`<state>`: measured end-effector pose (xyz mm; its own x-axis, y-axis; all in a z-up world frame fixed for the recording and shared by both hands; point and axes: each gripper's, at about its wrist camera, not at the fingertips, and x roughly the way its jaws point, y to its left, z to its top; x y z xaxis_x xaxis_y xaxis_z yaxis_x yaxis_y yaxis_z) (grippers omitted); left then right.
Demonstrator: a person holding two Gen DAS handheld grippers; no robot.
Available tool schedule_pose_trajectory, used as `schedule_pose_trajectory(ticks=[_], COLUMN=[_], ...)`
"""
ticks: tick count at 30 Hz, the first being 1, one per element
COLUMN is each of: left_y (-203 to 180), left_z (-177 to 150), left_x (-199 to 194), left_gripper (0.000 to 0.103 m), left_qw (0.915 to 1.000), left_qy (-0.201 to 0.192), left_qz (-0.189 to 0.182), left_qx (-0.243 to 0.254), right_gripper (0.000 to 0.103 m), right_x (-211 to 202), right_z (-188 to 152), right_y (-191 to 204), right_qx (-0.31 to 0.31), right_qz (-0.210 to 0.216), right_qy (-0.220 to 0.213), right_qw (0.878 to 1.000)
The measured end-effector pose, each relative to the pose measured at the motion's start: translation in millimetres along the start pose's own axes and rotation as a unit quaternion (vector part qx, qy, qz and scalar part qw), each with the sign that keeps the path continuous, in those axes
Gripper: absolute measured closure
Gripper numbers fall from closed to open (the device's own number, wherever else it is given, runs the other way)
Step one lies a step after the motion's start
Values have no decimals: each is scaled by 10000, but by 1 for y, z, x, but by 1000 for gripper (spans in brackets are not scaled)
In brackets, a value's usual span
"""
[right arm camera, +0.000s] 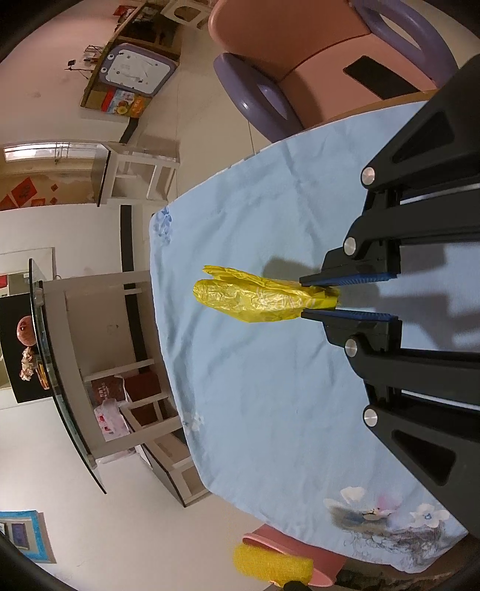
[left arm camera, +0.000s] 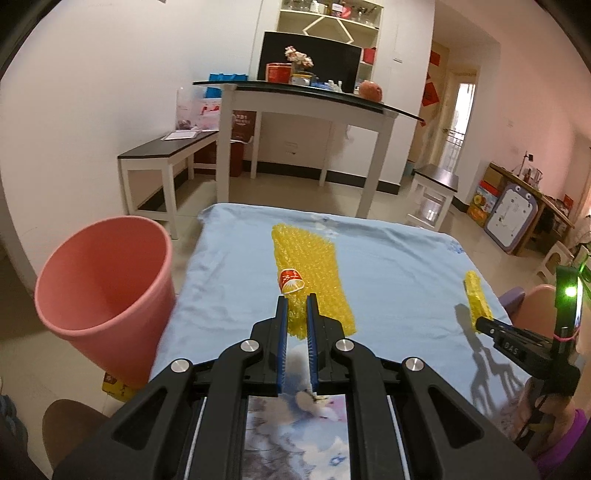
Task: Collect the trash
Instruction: 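Carry the foam net and yellow bag over the pink bucket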
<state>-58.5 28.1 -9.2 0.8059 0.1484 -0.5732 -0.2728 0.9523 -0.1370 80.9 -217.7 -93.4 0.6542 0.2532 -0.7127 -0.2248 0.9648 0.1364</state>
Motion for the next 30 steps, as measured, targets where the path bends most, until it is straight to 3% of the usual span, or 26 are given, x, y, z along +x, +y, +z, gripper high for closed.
schedule_pose_trajectory(ticks=[5, 10, 18, 30], left_y=[15, 33, 61, 102], left_z=[-1, -1, 1, 3], left_x=[-2, 0, -2, -12], left_gripper=[94, 94, 94, 94], left_qw=[9999, 9995, 9980, 9939], left_qy=[-54, -40, -88, -203], left_qz=[126, 223, 442, 818], left_qx=[-75, -219, -445, -714], right_gripper=[91, 91, 91, 91], right_x=[-6, -9, -20, -33], right_z=[-3, -10, -12, -5], right_y=[4, 24, 83, 173], right_qx=[-27, -100, -706, -1528], right_qz=[-69, 206, 770, 1513], right_qy=[-139, -51, -74, -199], right_qw=[9999, 9997, 9945, 9764])
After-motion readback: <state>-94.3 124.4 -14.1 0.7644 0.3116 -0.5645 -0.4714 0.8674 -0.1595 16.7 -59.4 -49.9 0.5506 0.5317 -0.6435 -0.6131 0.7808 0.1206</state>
